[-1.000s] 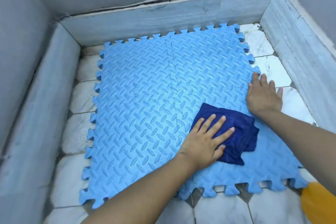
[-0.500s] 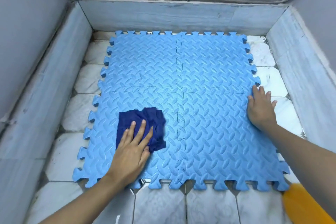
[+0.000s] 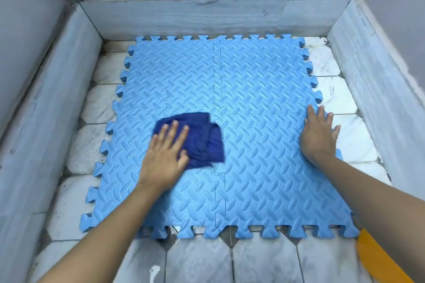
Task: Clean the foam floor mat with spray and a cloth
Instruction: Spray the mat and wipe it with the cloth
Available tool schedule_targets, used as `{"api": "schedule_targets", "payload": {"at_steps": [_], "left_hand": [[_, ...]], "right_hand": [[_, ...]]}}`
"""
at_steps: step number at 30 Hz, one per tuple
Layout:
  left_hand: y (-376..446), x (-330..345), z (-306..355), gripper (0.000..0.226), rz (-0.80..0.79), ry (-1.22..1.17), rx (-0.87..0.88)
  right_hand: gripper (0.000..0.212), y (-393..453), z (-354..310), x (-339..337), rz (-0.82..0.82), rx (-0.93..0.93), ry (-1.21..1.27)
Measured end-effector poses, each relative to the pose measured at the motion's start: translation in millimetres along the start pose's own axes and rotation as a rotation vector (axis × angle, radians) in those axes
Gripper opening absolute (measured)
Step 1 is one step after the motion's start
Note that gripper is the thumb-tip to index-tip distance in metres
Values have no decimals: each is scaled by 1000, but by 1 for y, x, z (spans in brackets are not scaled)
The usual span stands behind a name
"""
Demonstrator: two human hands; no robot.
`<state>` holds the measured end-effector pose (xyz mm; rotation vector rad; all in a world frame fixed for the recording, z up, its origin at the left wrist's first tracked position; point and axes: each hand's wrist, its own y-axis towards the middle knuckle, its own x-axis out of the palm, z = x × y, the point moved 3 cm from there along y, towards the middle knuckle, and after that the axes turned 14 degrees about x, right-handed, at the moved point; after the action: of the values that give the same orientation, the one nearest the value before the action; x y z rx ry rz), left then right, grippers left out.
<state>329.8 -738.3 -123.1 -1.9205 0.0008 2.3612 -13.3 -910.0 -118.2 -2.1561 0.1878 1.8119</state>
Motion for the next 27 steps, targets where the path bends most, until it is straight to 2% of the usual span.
{"api": "schedule_targets", "payload": {"at_steps": [3,5,6,8,11,12,13,15,17,19,21,23,27], "left_hand": [[0,-12,-60,67,38,-20,-306],[-2,-13,-53,67,40,3,-331],[-4,-10,-37,65,35,17,-272],[-6,-2,10,61,27,35,-36],[18,11,83,57,-70,37,480],[37,14,97,54,-117,42,597],[60,13,104,53,-137,45,640],[113,8,93,53,-123,41,532],[157,-1,51,54,-109,2,251],[173,-13,-3,55,-95,-56,-25],[158,-20,-40,56,-106,-81,-180],[129,-21,-52,56,-96,-92,-222],[57,-9,-31,61,-60,-34,-116]], "right_hand": [[63,-3,-8,0,24,49,-22],[61,-8,-19,3,28,-5,-16],[56,-10,-25,6,32,-78,-31],[56,-13,-36,12,31,-191,-67],[65,-8,-41,14,33,-238,-74],[66,-7,-40,14,41,-244,-74],[66,-6,-38,14,48,-249,-67],[63,-6,-37,14,59,-252,-38],[60,-6,-37,13,63,-247,-7],[57,-5,-36,13,60,-237,10],[57,-5,-36,14,61,-234,8],[57,-4,-37,14,61,-236,-12],[60,-5,-38,15,55,-214,-86]]}}
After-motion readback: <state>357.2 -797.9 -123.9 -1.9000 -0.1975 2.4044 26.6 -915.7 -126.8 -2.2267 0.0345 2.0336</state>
